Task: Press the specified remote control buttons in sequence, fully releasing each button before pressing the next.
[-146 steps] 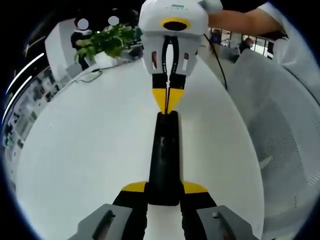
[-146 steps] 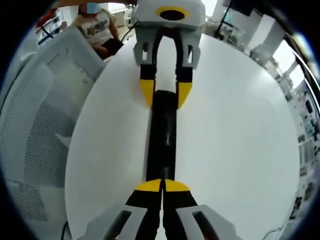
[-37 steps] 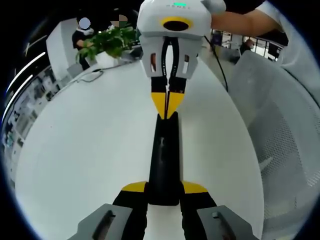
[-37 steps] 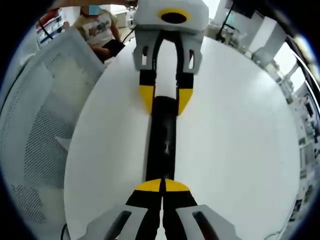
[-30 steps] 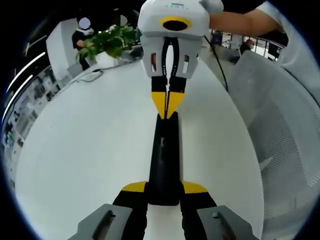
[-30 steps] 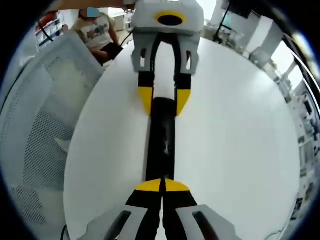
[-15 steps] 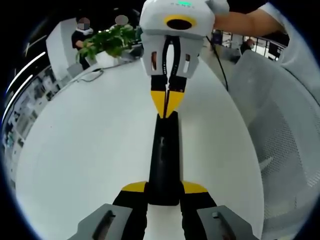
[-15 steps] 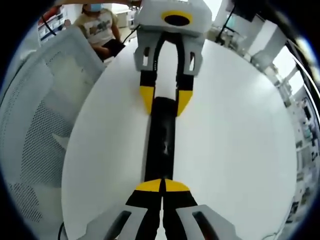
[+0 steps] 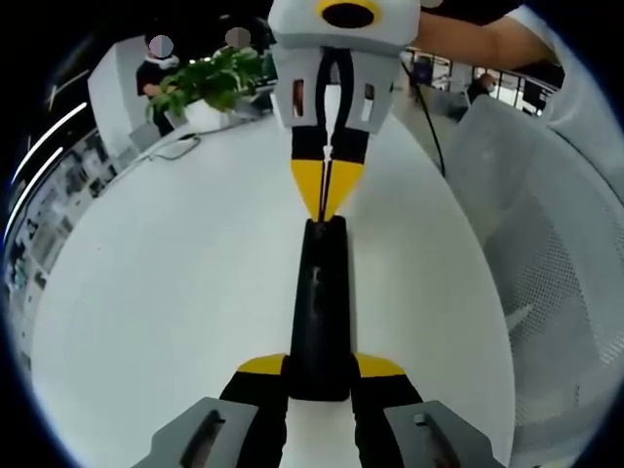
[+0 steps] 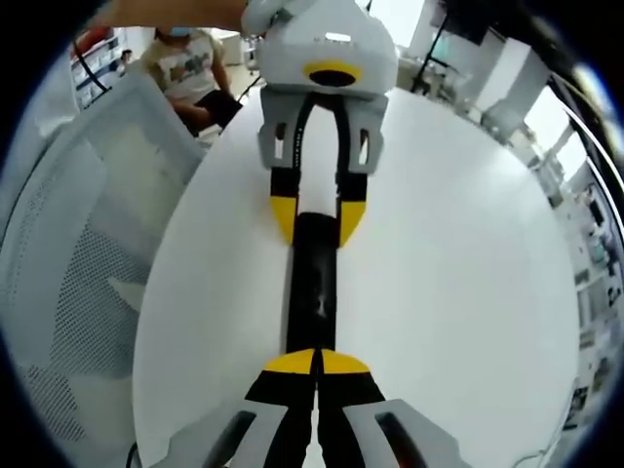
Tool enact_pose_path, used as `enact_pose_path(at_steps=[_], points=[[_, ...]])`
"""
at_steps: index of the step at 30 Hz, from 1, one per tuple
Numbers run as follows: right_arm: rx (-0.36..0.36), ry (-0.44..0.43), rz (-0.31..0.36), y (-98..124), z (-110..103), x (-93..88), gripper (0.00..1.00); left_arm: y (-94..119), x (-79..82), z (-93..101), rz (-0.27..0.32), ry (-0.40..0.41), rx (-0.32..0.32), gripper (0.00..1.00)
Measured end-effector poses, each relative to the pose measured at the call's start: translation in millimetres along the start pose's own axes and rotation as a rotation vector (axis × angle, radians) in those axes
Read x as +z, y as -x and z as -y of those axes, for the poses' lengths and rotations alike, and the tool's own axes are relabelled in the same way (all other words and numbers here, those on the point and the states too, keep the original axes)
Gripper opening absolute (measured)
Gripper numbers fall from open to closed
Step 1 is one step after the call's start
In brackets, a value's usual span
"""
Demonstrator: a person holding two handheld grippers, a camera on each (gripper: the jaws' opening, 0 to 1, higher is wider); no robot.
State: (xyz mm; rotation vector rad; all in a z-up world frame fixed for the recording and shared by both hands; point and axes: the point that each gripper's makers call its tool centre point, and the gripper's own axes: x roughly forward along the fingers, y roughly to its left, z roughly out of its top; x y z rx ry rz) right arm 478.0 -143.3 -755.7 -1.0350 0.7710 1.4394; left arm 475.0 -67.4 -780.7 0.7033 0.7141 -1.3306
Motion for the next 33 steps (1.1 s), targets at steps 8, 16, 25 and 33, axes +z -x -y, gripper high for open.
enact_pose_path(at_steps=[8,16,25,33], points=[[-0.003,-0.005,0.004,2.9,1.1,2.1,0.0,0.3,0.6,0.8,0.0,-0.005,0.0,0.24],[0.002,-0.003,0.008,1.7,1.7,5.1,0.0,0.7,0.8,1.4,0.001,-0.003,-0.001,0.24],[0.015,0.001,0.006,-3.6,3.1,5.6,0.0,0.3,0.7,0.4,0.005,0.002,-0.004,0.24],[0.029,0.009,0.001,-7.9,1.5,6.3,0.0,0.1,0.9,0.0,0.005,0.0,-0.004,0.24]])
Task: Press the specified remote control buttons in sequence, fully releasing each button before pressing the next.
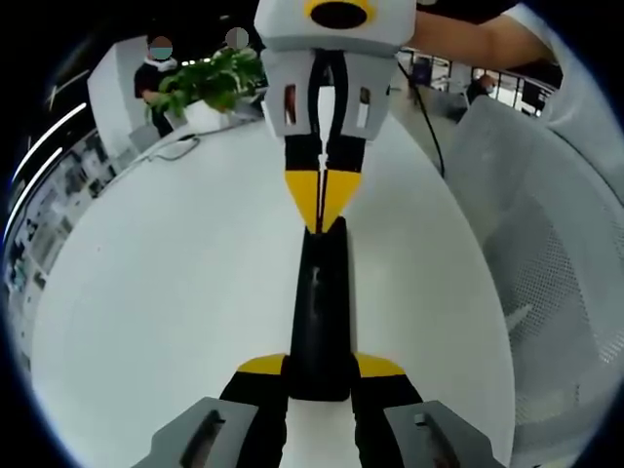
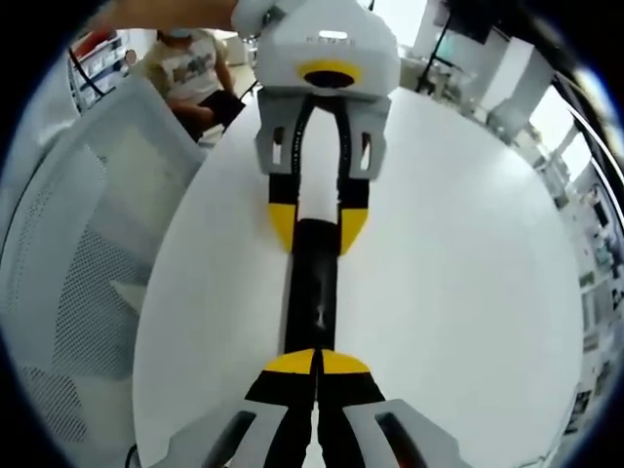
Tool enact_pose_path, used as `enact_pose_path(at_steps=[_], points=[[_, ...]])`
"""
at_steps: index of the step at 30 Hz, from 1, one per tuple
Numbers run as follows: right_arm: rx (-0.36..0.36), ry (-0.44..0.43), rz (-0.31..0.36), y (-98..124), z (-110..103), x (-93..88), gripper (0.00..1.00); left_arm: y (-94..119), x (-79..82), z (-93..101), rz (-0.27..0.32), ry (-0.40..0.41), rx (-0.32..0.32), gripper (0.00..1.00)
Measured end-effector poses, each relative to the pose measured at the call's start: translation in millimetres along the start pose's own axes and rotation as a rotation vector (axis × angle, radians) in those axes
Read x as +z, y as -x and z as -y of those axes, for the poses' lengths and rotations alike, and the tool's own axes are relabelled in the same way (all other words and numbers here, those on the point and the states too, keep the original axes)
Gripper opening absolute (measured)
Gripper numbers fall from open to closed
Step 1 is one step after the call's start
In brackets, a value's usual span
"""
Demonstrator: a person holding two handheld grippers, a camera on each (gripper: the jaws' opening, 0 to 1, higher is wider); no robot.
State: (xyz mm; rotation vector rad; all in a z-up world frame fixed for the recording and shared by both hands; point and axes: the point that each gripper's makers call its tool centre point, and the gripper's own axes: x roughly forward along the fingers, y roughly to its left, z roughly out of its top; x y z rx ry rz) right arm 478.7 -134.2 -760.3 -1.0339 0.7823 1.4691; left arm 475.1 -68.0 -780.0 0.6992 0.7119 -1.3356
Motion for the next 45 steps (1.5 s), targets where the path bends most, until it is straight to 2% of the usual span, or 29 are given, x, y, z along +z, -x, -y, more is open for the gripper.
enact_pose_path(at_steps=[37,45], points=[[0.037,0.018,-0.011,-15.4,-3.1,0.8,0.0,0.5,-1.1,-0.6,0.011,0.003,-0.005,0.24],[0.048,-0.006,-0.003,-16.2,-2.5,0.3,0.0,0.3,-1.4,-0.9,0.016,0.002,-0.006,0.24]])
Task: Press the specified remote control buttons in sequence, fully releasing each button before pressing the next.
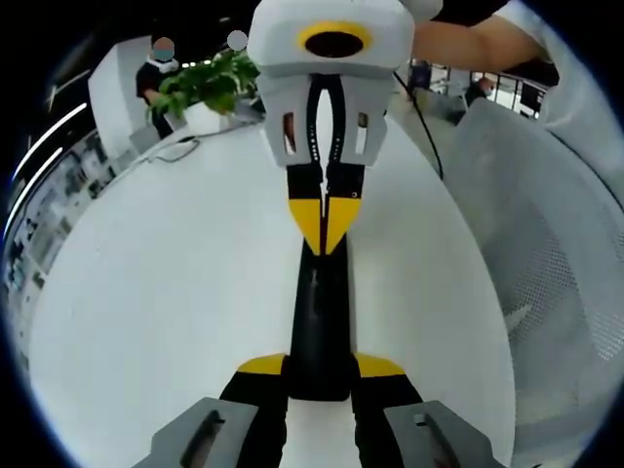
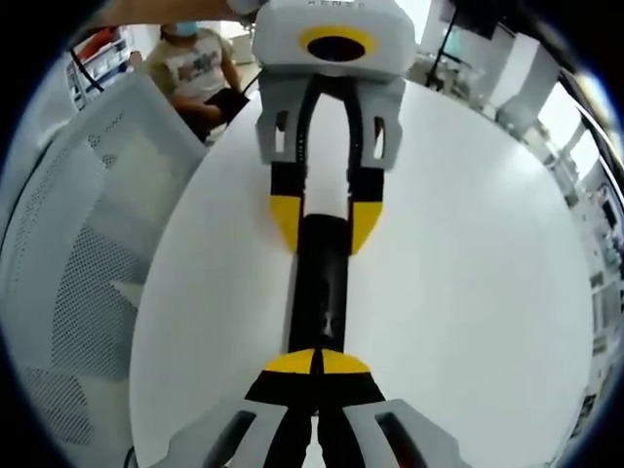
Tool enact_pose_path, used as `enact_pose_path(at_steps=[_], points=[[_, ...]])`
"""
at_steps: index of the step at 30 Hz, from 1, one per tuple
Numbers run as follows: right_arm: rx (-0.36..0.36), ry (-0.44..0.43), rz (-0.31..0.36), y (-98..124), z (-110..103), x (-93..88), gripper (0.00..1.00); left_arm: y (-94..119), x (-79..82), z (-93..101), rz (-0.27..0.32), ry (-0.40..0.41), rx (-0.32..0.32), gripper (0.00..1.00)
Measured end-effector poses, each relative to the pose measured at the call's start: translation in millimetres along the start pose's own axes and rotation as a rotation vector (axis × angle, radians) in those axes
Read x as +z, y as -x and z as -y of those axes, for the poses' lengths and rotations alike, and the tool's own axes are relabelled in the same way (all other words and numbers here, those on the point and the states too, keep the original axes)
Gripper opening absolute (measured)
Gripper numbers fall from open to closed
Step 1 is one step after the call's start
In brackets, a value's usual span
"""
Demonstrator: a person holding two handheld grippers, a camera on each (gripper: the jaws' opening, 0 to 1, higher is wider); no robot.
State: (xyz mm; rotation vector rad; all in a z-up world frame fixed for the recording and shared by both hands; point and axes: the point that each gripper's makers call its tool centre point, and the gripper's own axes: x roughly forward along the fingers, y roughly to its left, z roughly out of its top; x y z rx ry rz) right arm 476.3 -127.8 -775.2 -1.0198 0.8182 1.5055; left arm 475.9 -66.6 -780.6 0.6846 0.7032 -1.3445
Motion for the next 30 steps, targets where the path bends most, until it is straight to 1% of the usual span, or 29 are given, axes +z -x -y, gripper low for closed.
enact_pose_path(at_steps=[4,9,19,30], points=[[0.005,-0.014,0.003,-0.5,0.3,-0.2,0.0,0.0,0.1,0.4,0.002,0.0,0.0,0.24],[-0.013,0.025,-0.026,-1.3,-1.5,0.3,0.0,-0.3,-0.1,0.2,0.002,0.003,0.0,0.24],[-0.009,0.002,-0.015,-0.3,-0.2,-0.3,0.0,-0.5,-0.2,0.5,-0.005,0.004,0.007,0.24],[-0.011,0.02,-0.027,0.5,-0.9,0.1,0.0,0.0,0.4,1.3,-0.008,0.004,0.004,0.24]])
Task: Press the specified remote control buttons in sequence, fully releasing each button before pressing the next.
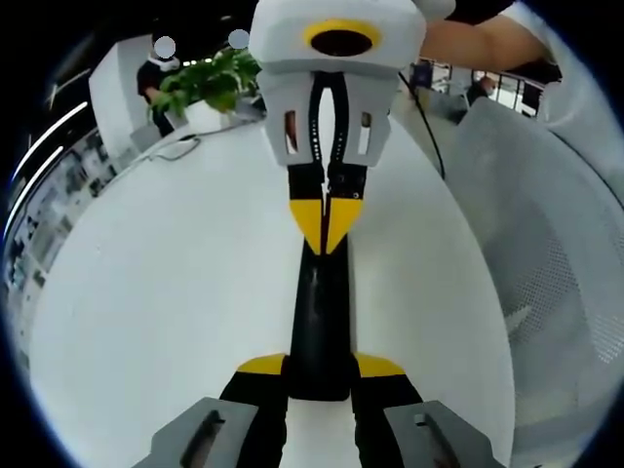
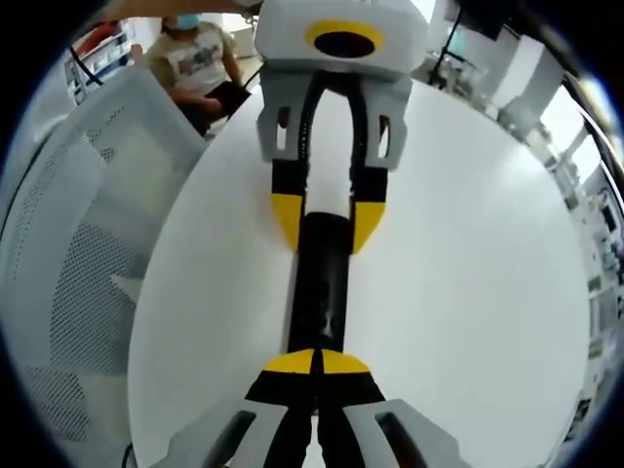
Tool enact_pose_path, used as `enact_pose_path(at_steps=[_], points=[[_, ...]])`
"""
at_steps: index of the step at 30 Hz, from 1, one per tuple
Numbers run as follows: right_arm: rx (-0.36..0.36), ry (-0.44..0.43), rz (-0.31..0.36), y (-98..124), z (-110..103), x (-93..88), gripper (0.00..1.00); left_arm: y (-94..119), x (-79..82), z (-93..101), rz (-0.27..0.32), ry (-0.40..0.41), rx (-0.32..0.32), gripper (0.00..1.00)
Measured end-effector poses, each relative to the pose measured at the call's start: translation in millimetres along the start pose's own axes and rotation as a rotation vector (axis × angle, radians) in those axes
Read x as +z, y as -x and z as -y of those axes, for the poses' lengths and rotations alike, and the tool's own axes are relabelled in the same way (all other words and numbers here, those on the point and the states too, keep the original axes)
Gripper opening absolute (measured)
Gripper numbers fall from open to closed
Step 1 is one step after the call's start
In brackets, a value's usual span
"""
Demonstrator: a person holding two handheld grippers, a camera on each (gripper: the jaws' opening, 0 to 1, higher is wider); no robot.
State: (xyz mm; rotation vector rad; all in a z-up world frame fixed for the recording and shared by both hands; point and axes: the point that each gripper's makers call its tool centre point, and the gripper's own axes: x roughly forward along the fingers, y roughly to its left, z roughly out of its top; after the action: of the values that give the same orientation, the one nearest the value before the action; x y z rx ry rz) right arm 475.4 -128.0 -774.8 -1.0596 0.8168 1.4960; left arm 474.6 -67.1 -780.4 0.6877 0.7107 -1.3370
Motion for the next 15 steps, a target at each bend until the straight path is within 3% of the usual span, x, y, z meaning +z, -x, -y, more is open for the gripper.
enact_pose_path(at_steps=[15], points=[[-0.007,0.004,0.017,9.1,2.6,4.7,0.0,0.7,0.3,0.5,0.0,-0.001,0.002,0.24]])
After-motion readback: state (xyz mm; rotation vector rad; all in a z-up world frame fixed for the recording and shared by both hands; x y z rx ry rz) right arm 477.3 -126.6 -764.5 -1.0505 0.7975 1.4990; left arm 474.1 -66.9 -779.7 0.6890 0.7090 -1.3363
